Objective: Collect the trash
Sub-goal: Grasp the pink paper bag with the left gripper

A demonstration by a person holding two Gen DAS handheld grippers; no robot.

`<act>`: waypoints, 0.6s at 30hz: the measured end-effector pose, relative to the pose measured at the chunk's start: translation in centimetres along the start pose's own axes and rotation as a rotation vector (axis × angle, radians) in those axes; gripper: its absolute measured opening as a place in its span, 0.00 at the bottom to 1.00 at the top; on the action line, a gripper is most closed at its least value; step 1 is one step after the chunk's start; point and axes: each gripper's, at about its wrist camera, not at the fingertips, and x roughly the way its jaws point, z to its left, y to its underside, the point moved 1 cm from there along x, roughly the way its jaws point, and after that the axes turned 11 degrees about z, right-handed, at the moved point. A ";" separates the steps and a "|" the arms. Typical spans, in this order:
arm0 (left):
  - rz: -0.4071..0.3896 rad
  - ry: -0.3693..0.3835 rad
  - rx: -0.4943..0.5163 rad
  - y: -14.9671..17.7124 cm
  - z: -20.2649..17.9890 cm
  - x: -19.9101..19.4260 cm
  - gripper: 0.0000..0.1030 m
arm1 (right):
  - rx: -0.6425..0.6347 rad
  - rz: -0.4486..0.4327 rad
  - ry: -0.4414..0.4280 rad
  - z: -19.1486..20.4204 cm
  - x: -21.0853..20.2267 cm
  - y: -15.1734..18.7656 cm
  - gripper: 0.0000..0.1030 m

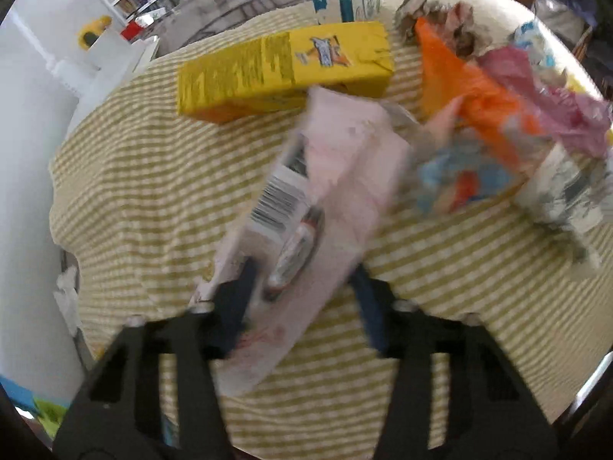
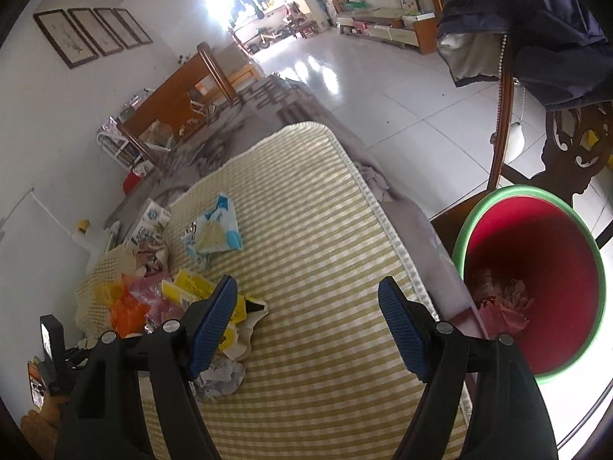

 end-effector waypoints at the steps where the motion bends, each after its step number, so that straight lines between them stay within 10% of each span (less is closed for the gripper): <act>1: -0.015 0.011 -0.020 0.5 -0.3 -0.7 0.30 | -0.003 0.004 -0.002 0.0 0.0 0.1 0.72; 12: -0.207 0.627 -0.443 6.6 -1.0 -5.7 0.21 | -0.010 0.028 -0.012 0.1 0.1 0.5 0.72; 18: -0.266 0.620 -0.588 9.6 -2.5 -4.6 0.22 | -0.137 0.072 0.003 3.0 1.4 0.8 0.72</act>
